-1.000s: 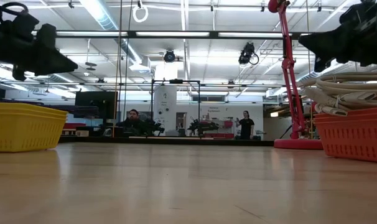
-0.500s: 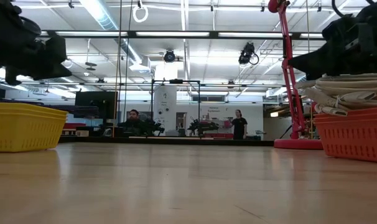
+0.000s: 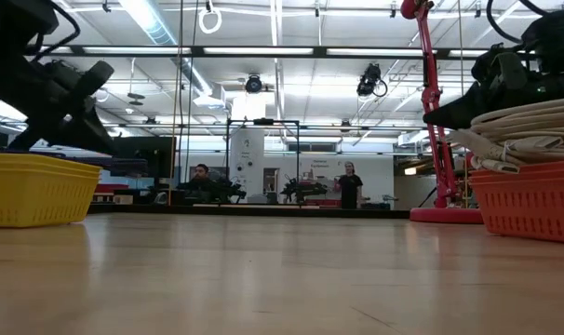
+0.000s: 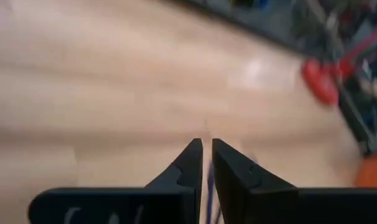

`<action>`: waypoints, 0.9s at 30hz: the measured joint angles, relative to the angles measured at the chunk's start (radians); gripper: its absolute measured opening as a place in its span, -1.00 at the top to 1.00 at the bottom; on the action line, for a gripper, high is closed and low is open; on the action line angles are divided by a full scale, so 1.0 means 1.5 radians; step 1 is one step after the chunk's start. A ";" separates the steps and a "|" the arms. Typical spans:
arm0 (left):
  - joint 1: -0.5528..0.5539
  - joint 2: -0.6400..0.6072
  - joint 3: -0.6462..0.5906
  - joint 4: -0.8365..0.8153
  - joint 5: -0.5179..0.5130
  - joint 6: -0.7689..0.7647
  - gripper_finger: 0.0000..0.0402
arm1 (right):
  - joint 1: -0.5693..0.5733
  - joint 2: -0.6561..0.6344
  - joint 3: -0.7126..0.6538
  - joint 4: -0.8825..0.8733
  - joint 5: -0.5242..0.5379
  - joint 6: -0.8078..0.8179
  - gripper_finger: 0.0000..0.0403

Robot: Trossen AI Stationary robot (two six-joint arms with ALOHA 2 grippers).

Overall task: Pick & Place USB Port
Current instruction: Return to Home Position

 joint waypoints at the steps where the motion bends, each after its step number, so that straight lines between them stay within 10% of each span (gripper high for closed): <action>1: 0.000 0.000 0.000 0.006 0.035 0.000 0.80 | 0.000 0.000 0.000 0.000 0.000 0.000 0.97; 10: 0.000 -0.001 0.000 0.021 0.251 0.002 0.82 | 0.000 -0.013 0.000 -0.006 0.008 0.000 0.97; 21: 0.013 -0.064 -0.009 0.034 0.263 0.002 0.83 | 0.005 -0.244 0.000 -0.003 0.010 0.000 0.97; 27: 0.084 -0.170 -0.109 0.213 0.259 0.010 0.83 | 0.008 -0.261 0.001 0.069 0.007 0.000 0.97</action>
